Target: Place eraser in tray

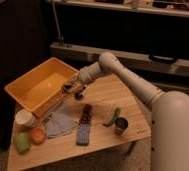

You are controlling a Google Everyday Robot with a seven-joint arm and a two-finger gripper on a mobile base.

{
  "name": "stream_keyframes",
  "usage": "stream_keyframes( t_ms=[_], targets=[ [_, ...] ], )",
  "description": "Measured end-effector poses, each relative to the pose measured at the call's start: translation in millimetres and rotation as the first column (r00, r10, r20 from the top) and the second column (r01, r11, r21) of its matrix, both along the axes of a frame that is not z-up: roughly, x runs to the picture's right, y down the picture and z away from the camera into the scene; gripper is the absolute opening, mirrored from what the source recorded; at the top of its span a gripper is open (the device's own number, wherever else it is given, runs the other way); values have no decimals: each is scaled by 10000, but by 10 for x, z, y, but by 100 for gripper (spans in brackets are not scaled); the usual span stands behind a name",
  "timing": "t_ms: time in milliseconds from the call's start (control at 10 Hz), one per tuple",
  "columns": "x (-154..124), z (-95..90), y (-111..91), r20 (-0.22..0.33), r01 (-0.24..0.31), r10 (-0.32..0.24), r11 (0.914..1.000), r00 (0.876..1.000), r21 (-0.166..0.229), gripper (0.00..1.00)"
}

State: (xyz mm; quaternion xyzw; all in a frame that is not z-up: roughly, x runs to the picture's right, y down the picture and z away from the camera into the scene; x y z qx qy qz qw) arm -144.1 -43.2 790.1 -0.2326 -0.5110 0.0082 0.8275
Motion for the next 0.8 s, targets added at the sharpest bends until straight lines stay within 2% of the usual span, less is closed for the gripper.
stream_keyframes(
  t_ms=[100,200,500,600,800],
  targets=[
    [-121,-46,-154,146,-5,2,9997,9999,240,0],
    [-340,-82,-408,404,-24,-4,9976,9992,691,0],
    [-817,-80,-741,1137,-173,20,9909,9935,1336,0],
    [-971,-55,-814,1432,-278,62,9884,9897,1490,0],
    [-1197,10,-824,1794,-308,10,9861,9838,1630,0]
  ],
)
